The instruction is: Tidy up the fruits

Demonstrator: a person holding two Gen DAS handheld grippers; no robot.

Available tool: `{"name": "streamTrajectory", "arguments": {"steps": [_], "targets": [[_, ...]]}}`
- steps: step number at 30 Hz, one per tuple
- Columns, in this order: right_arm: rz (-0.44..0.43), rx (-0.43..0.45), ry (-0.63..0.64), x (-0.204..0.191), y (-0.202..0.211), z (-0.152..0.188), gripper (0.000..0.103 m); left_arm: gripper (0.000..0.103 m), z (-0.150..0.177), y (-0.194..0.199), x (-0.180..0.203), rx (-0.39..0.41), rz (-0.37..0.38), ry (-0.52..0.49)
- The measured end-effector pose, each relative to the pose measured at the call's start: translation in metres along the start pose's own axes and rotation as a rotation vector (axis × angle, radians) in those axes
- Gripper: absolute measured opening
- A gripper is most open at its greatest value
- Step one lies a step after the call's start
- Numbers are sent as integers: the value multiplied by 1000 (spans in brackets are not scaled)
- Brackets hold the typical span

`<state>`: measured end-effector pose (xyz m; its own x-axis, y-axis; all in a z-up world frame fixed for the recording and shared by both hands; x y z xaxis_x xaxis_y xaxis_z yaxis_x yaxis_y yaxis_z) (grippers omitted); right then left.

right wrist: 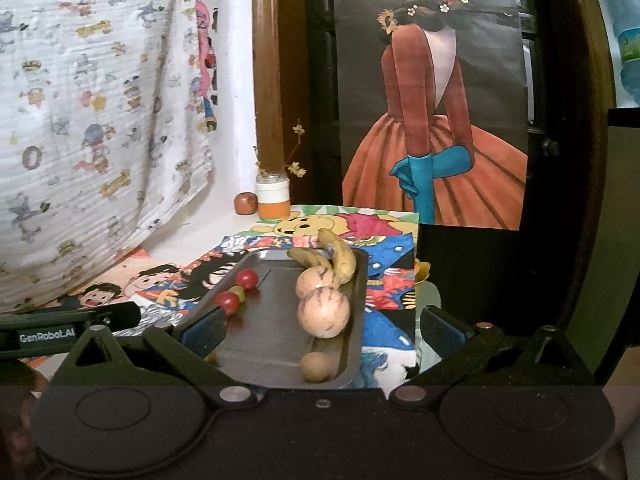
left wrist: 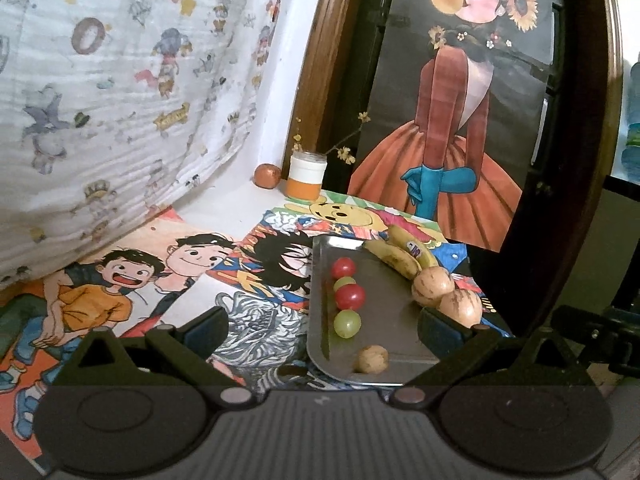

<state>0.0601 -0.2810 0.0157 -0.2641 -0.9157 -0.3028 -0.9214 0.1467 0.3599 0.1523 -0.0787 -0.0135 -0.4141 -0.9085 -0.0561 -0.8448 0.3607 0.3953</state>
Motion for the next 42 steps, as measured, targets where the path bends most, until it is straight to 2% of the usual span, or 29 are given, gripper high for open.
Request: {"name": "streamTrajectory", "arguments": {"steps": [10,22,31,42], "targets": [[-24,18,8,-10,27,25,102,103,25,26,-8,16,9,-26],[-78,36,9,-17,44,45,102,103,47,50,-13,5,-68,-98],[-114,21,38,-26,49,61,102,103,53,67,-13,15,-92,-122],[-115,10,37,-26,51,68,102,103,61,79,-17,19,-96,-121]]}}
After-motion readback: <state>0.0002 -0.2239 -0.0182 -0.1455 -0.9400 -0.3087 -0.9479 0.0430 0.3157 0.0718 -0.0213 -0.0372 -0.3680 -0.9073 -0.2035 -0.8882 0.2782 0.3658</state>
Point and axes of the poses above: each gripper's, at about its wrist camera, not at the fingertips, and y roughly against the way its jaws point, x to its right, z to its underside, the point moved 10 cm from there along -y, roughly the way its jaws point, and after that the axes turned 15 degrees about -y, right-handed, at the moved point
